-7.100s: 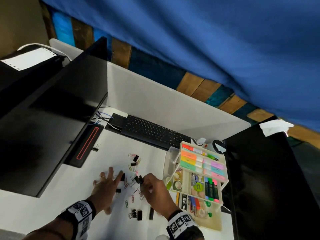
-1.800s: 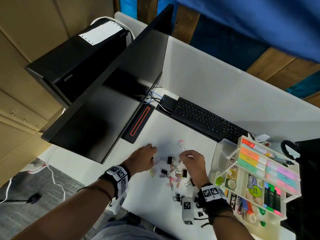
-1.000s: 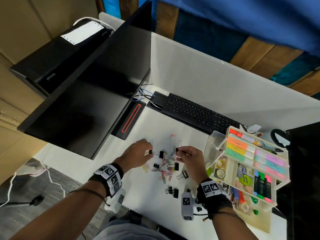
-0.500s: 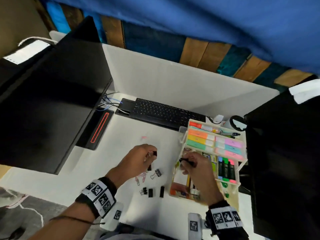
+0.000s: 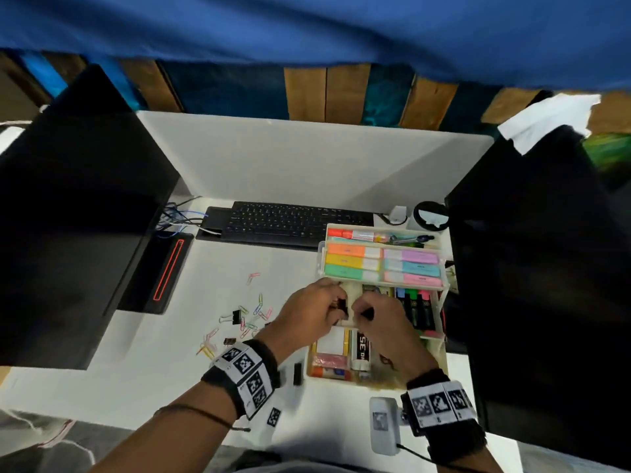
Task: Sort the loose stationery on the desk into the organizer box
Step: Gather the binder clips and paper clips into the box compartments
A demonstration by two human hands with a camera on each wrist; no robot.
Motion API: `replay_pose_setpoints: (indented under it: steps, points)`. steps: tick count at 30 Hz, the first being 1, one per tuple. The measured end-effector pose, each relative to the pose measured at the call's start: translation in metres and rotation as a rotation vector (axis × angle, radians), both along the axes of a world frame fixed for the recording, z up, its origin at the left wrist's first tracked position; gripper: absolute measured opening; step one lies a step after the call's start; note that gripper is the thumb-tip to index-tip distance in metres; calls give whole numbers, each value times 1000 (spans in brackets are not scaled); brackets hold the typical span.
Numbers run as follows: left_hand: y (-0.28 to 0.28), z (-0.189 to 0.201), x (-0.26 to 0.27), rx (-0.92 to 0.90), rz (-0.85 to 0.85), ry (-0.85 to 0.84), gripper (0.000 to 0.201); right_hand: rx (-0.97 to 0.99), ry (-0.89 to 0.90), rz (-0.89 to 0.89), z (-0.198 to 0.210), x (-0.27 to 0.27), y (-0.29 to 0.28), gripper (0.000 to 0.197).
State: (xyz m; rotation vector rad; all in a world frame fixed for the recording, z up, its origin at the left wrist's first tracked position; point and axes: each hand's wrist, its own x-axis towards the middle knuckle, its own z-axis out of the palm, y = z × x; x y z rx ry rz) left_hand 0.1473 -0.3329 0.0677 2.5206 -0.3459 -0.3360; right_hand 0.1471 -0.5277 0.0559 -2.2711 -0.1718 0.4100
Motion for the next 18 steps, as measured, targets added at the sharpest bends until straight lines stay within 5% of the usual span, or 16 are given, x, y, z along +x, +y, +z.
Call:
replay_pose_setpoints:
  steps: [8, 12, 18]
  points:
    - [3, -1, -3, 53, 72, 4, 33, -143, -91, 41, -1, 11, 9, 13]
    - [10, 4, -10, 21, 98, -4, 32, -329, -58, 63, -2, 15, 24, 36]
    - [19, 6, -20, -57, 14, 17, 29, -225, 7, 120, 5, 17, 16, 47]
